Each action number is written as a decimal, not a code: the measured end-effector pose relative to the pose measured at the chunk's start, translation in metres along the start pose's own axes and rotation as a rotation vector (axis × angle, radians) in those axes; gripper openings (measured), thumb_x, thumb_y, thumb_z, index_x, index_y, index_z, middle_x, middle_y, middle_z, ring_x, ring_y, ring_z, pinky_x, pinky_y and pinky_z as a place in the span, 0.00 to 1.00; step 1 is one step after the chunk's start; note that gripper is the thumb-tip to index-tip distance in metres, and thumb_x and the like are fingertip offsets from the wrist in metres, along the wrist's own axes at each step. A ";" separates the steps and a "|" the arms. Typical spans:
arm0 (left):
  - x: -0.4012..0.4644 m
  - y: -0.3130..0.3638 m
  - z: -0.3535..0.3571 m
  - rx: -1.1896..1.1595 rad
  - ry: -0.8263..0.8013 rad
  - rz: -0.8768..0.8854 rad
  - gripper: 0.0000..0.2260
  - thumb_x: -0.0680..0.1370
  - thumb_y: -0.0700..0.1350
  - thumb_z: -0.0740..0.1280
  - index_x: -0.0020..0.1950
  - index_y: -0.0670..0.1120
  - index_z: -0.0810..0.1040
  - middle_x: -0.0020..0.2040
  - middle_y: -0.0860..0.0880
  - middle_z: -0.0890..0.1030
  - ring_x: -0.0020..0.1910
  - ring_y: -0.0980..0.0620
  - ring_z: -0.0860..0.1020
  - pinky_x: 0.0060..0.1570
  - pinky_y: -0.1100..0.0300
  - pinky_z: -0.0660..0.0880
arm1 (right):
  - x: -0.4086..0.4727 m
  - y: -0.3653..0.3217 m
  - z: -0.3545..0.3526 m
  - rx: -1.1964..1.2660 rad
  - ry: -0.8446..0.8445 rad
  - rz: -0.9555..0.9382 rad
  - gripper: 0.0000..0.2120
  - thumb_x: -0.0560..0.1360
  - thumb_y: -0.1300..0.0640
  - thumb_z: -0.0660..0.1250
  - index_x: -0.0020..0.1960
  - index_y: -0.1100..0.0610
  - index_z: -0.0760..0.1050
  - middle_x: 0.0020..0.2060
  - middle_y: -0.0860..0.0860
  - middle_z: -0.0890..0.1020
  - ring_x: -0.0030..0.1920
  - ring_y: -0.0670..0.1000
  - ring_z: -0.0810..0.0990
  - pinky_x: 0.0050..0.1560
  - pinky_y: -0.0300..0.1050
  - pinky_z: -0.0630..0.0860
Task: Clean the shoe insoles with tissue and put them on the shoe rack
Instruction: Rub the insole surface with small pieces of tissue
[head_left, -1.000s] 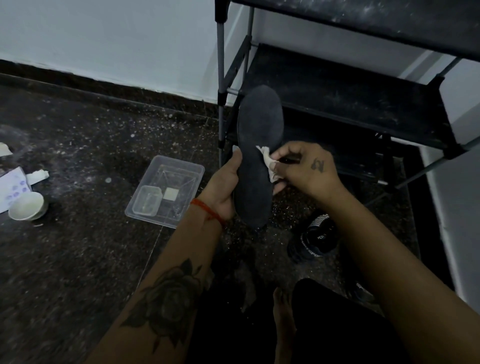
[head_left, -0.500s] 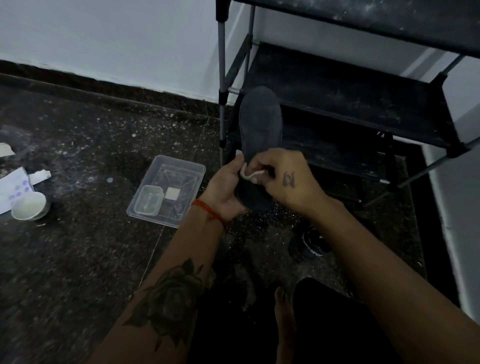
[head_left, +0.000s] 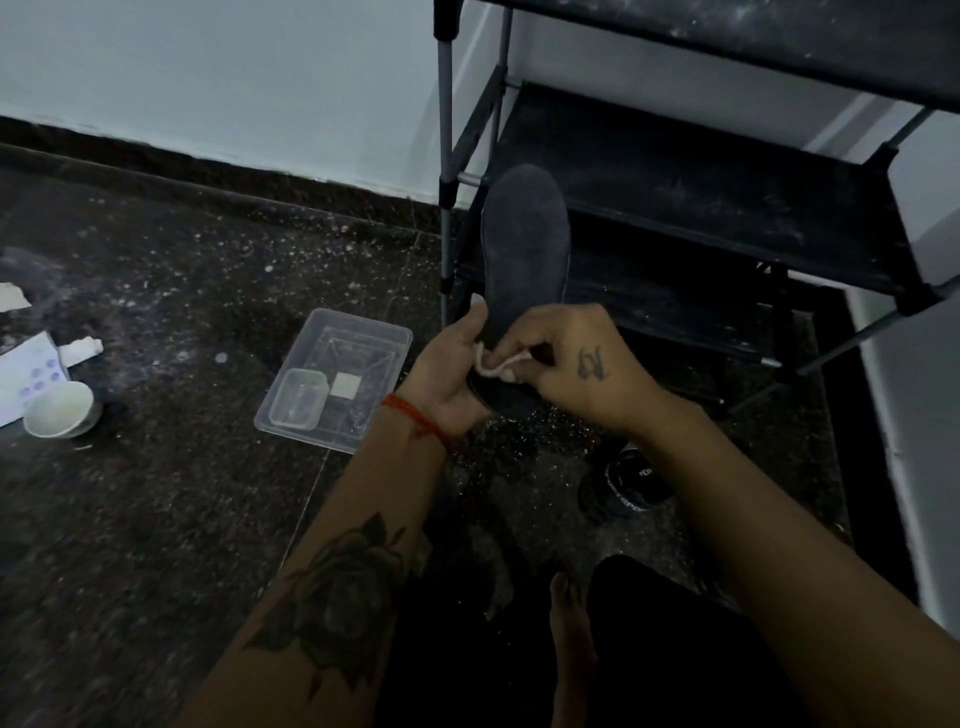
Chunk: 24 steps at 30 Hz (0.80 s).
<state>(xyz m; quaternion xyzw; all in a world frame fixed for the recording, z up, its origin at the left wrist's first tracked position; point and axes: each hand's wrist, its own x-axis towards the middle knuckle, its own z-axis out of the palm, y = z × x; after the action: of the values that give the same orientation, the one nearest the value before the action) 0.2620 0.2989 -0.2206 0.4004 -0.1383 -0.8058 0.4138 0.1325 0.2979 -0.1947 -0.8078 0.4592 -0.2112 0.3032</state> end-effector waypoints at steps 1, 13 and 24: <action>0.000 0.000 0.000 -0.002 0.006 0.004 0.24 0.82 0.57 0.48 0.56 0.42 0.76 0.50 0.44 0.82 0.46 0.48 0.82 0.51 0.56 0.78 | -0.001 0.001 -0.004 -0.003 -0.042 -0.003 0.09 0.67 0.65 0.72 0.43 0.52 0.84 0.41 0.48 0.83 0.42 0.46 0.81 0.46 0.44 0.78; -0.004 0.003 0.002 0.013 0.005 -0.002 0.24 0.82 0.56 0.48 0.63 0.40 0.73 0.50 0.44 0.82 0.47 0.48 0.81 0.54 0.54 0.76 | -0.001 0.003 0.002 -0.031 0.004 -0.054 0.09 0.66 0.65 0.72 0.43 0.54 0.84 0.41 0.48 0.84 0.42 0.45 0.81 0.46 0.39 0.77; -0.005 0.003 0.004 -0.036 0.037 -0.002 0.23 0.82 0.55 0.50 0.61 0.40 0.75 0.49 0.44 0.82 0.43 0.48 0.81 0.47 0.54 0.78 | -0.005 0.000 0.001 -0.068 0.047 -0.094 0.11 0.64 0.67 0.72 0.42 0.53 0.83 0.39 0.49 0.83 0.39 0.47 0.80 0.41 0.46 0.78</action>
<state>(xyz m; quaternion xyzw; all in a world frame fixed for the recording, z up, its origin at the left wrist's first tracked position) 0.2622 0.3005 -0.2136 0.4080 -0.1159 -0.8009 0.4227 0.1312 0.3023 -0.1957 -0.8332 0.4348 -0.2283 0.2543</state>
